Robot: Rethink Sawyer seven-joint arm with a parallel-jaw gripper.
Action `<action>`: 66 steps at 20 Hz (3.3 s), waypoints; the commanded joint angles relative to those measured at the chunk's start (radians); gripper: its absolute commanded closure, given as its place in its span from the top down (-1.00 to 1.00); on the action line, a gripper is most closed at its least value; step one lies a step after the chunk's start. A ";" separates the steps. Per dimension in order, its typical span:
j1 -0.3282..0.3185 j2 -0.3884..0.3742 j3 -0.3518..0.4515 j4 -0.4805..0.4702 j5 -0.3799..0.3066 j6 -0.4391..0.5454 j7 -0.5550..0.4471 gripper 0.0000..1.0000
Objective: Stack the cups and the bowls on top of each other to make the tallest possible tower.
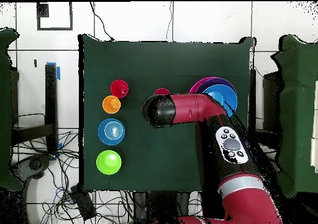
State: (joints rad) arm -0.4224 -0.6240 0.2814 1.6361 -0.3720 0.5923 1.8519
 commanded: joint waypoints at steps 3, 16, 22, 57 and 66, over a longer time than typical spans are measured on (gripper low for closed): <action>0.047 0.070 -0.045 -0.018 0.024 -0.125 0.191 1.00; 0.080 0.110 -0.063 -0.037 0.077 -0.203 0.184 1.00; 0.089 0.120 -0.075 -0.035 0.103 -0.230 0.184 1.00; 0.050 0.067 -0.029 0.008 0.197 -0.140 0.072 1.00; 0.024 0.043 -0.004 0.042 0.209 -0.116 0.038 1.00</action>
State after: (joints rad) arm -0.3858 -0.5773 0.1896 1.6376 -0.1935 0.3838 1.8519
